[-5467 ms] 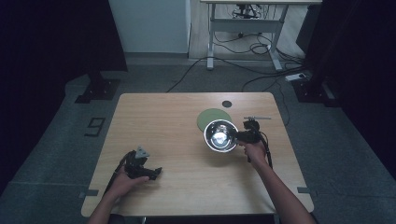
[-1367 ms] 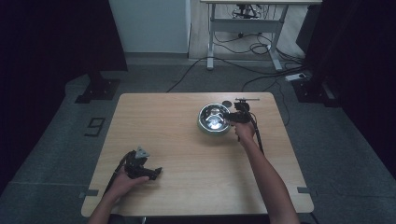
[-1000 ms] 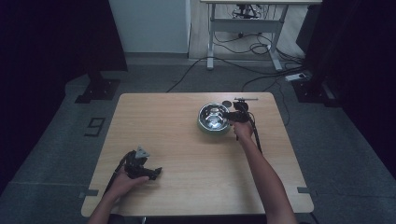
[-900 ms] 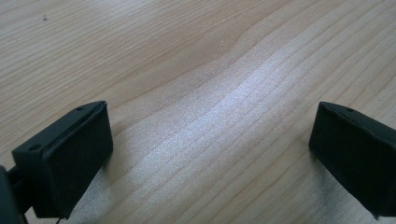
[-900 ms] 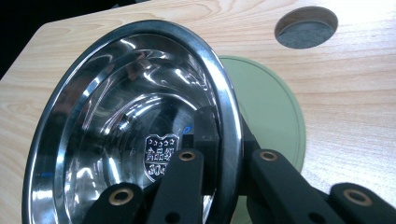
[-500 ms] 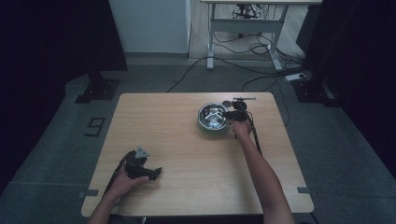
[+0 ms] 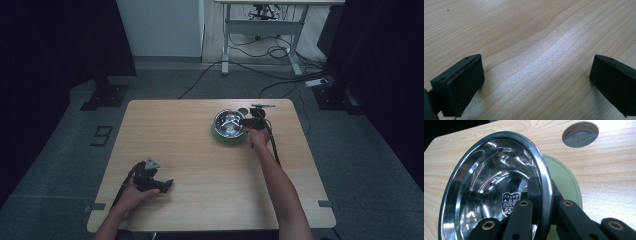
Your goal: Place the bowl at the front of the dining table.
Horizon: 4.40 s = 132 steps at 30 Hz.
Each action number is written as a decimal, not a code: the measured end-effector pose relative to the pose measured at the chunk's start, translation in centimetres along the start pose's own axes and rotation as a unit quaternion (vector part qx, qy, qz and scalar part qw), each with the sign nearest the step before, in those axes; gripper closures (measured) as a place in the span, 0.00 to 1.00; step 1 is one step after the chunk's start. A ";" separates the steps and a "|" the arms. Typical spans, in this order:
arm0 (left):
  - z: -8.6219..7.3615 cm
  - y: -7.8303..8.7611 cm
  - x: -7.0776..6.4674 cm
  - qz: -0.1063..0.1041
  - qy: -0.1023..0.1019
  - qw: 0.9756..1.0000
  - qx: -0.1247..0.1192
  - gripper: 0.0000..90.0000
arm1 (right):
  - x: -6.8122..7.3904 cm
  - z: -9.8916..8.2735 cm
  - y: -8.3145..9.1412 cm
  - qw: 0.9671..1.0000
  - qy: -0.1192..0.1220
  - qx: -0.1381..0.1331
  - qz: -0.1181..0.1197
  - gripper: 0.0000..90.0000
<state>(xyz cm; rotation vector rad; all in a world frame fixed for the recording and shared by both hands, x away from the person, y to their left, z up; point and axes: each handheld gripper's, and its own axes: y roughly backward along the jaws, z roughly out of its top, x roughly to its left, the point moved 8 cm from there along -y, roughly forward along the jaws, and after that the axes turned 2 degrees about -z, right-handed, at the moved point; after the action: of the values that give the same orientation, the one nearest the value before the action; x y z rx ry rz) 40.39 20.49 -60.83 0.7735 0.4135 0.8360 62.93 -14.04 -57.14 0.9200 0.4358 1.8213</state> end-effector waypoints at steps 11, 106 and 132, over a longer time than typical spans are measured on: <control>0.0 0.0 0.0 0.000 0.000 1.000 0.000 0.00 | -0.3 -0.4 -0.9 1.000 -0.014 0.002 0.003 0.95; 0.3 -0.3 -0.1 -0.005 -0.005 1.000 0.001 0.00 | 1.1 -7.6 11.7 0.994 0.104 -0.018 0.023 0.40; 0.3 -0.3 -0.2 -0.003 -0.005 1.000 0.001 0.00 | -0.2 -14.1 14.8 0.992 0.122 0.006 0.035 0.40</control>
<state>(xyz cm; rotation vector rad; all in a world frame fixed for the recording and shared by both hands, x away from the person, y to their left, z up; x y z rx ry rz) 40.65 20.10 -60.84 0.7766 0.4080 0.8260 43.12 -18.95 -56.55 0.7302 0.5739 2.0074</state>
